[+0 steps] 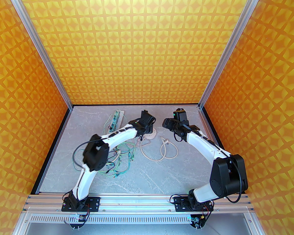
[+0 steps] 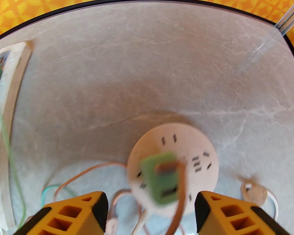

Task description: Pull the plug off the socket

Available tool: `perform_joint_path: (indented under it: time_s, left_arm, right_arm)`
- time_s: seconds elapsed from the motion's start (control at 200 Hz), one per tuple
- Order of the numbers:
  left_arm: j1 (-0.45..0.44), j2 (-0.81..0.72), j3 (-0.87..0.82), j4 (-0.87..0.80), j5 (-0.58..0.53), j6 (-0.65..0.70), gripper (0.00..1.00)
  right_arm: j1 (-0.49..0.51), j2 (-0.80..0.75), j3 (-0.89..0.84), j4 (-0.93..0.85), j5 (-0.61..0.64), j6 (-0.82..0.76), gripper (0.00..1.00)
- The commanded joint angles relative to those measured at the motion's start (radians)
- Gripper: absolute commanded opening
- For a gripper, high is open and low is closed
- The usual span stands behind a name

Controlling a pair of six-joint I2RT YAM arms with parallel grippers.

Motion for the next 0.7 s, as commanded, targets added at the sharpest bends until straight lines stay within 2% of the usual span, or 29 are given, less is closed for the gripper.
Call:
perform_joint_path:
  time_s: [0.0,0.18,0.275,0.36,0.455,0.555,0.65,0.695]
  left_arm:
    - [-0.009,0.057,0.102,-0.121,-0.070,-0.022,0.63]
    - [-0.009,0.109,0.127,-0.106,-0.092,-0.018,0.59]
    - [-0.007,0.138,0.154,-0.112,-0.091,-0.009,0.54]
    - [-0.005,0.157,0.170,-0.116,-0.091,0.009,0.45]
    - [-0.006,0.166,0.172,-0.111,-0.090,0.045,0.29]
    - [-0.006,0.168,0.174,-0.084,-0.089,0.108,0.28]
    - [-0.005,0.166,0.170,-0.056,-0.071,0.164,0.26]
    - [-0.006,0.164,0.165,-0.046,-0.061,0.186,0.25]
  right_arm:
    - [-0.004,-0.018,-0.019,0.040,-0.017,0.014,0.70]
    - [-0.004,-0.015,-0.033,0.072,-0.055,0.009,0.67]
    - [-0.004,-0.013,-0.035,0.085,-0.083,0.004,0.59]
    - [-0.004,-0.015,-0.039,0.096,-0.101,-0.003,0.50]
    - [-0.003,-0.016,-0.047,0.116,-0.141,-0.002,0.38]
    - [-0.004,-0.017,-0.047,0.115,-0.148,0.004,0.36]
    - [-0.005,-0.014,-0.051,0.122,-0.159,0.009,0.28]
    - [-0.004,-0.009,-0.054,0.129,-0.177,0.012,0.21]
